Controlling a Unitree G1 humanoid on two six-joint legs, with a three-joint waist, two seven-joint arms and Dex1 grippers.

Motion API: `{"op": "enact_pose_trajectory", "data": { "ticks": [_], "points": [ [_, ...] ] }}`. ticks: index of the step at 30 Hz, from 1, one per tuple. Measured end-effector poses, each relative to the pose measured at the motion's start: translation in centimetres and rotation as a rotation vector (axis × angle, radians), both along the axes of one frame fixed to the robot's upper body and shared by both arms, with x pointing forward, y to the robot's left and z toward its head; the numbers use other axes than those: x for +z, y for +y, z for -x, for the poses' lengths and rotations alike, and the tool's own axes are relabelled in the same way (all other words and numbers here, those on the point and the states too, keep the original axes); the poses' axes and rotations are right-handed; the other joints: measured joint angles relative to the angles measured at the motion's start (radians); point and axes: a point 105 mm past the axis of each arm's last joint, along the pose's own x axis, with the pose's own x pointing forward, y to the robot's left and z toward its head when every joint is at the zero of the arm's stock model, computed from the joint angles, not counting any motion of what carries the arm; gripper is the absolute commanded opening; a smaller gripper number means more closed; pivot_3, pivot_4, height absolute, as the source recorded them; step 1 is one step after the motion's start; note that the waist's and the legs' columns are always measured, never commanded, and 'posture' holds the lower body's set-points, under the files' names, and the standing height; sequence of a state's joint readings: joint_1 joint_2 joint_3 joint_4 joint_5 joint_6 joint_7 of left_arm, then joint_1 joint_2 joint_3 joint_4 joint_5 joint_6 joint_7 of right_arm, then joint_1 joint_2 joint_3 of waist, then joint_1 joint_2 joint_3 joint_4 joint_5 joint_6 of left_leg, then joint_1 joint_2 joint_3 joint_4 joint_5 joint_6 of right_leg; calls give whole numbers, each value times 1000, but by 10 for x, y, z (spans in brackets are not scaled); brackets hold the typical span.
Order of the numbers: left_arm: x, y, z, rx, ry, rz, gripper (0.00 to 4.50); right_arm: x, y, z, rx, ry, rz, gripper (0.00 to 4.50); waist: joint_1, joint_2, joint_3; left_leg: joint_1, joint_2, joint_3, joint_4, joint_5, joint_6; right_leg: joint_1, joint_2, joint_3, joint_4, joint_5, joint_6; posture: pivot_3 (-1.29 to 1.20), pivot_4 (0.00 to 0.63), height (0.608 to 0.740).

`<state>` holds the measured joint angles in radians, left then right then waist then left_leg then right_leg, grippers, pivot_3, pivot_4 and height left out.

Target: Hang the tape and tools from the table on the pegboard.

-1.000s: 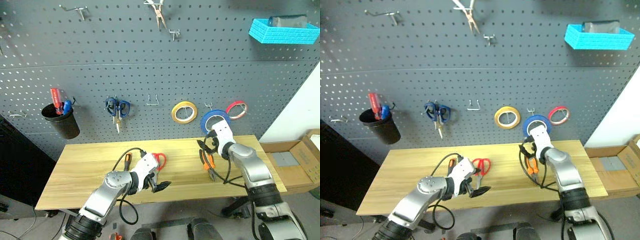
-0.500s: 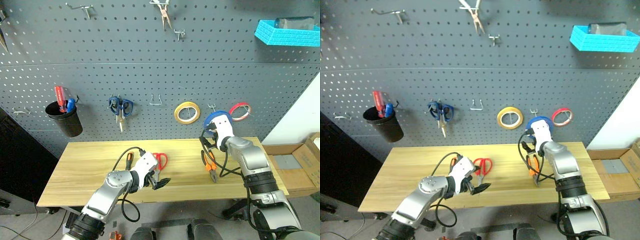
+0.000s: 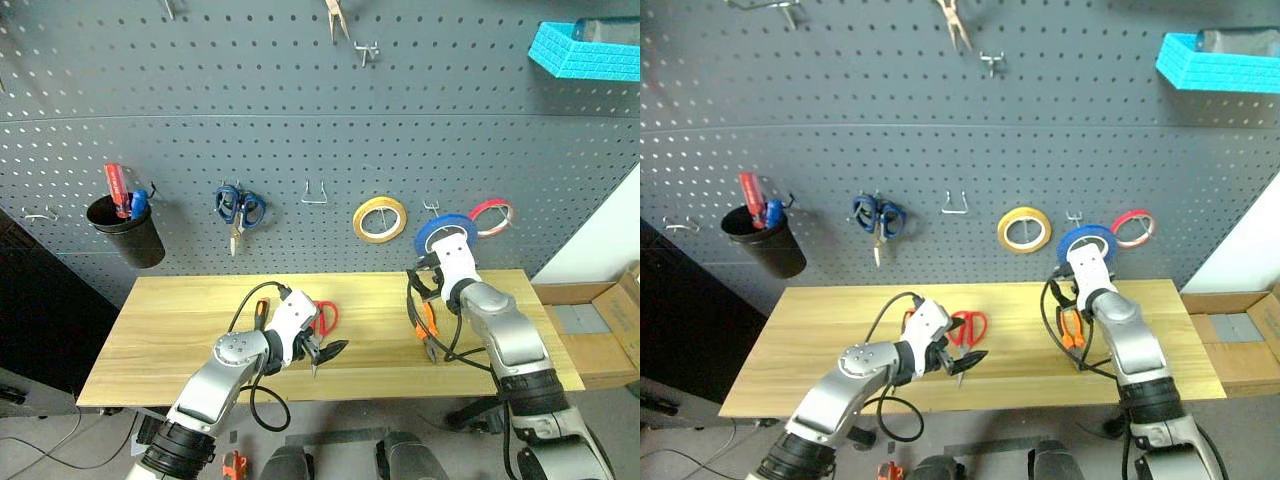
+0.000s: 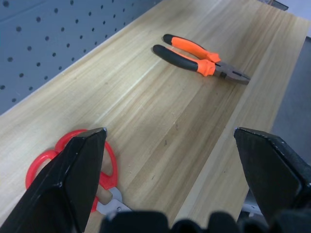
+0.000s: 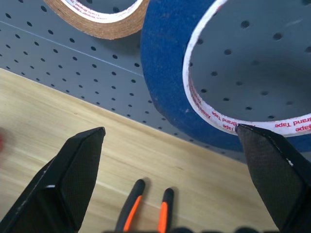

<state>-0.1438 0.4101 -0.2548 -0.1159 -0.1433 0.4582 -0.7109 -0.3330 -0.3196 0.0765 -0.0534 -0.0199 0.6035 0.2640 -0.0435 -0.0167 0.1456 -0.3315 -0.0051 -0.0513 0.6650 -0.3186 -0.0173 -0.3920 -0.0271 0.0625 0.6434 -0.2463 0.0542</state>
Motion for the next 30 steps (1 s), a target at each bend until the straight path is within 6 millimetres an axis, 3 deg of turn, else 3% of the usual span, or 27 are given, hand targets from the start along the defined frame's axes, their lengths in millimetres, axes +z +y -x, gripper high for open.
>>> {"op": "enact_pose_trajectory", "data": {
  "ticks": [3, 10, 18, 24, 30],
  "points": [
    [1, -1, 1, -4, 9, 12, 4500, 3, 0, 9, 23, -36, 10, 4456, -3, 0, 5, -4, 0, 0, -3, -1, -1, -5, -1, -1, 0, -1, 0, -73, 158, 740],
    [6, -2, 5, -49, 7, 12, 4500, 14, 9, 35, 62, -71, -23, 4456, -12, 1, 6, -31, -1, -2, -1, -1, -3, -32, -9, -1, 2, 0, -1, -88, 155, 740],
    [6, -3, 5, -52, 7, 16, 4500, 28, 18, 43, 76, -107, -46, 4456, -14, 2, 6, -31, -3, -3, -1, -1, -2, -30, -8, -5, 2, 0, -1, -86, 150, 740],
    [5, -1, 9, -61, 15, 7, 4500, -5, 4, 56, 11, 63, -28, 4456, -13, 1, 6, -31, -3, -3, 0, -1, -2, -30, -8, -6, 2, 0, -1, -84, 149, 740],
    [5, -2, 14, -101, 13, -15, 4500, -41, 2, 51, -99, 286, -82, 4456, -16, 2, 7, -30, -3, -3, 0, 0, -2, -30, -7, -6, 4, 0, -1, -56, 155, 740]
  ]
}}
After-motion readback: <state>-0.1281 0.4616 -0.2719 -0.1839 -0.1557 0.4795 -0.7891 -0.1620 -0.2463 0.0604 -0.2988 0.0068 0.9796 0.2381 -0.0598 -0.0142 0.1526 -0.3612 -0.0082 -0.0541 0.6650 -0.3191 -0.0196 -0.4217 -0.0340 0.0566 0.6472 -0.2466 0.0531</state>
